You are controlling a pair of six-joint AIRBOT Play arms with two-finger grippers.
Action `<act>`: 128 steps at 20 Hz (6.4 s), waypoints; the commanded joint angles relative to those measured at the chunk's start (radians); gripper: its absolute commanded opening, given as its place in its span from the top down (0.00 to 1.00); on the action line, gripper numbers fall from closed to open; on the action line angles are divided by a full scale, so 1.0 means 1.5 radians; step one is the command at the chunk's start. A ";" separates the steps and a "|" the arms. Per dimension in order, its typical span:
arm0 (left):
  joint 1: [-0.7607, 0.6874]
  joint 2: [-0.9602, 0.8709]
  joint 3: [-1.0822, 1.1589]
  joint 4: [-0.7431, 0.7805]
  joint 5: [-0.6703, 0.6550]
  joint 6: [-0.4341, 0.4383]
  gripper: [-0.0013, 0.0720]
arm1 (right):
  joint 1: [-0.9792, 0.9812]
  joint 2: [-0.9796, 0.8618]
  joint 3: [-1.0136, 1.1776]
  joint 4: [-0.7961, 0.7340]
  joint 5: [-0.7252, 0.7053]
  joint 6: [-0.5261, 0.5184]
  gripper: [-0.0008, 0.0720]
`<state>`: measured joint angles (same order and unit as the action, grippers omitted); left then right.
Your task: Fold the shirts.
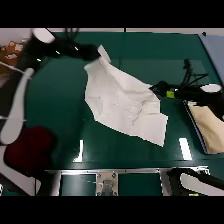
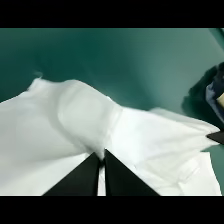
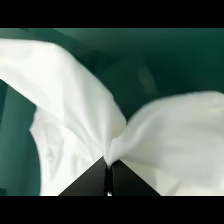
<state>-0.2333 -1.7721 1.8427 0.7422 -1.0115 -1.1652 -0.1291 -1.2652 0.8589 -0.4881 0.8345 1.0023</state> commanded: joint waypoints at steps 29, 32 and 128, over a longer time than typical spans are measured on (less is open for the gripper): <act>-0.289 0.359 -0.791 -0.033 0.342 -0.307 0.30 | 0.179 -0.080 -0.083 -0.098 -0.008 0.043 0.51; -0.337 0.292 -0.787 -0.121 0.381 -0.304 0.30 | 0.179 -0.080 -0.083 -0.102 -0.008 0.043 0.52; 0.159 0.305 -0.573 0.308 -0.195 -0.093 0.37 | -0.364 0.236 -0.125 -0.460 0.220 0.376 0.19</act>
<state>-0.0402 -1.3163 0.9554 1.1961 -1.2377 -1.3014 -0.5739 -0.9047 0.6106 -1.1847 1.1526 1.6157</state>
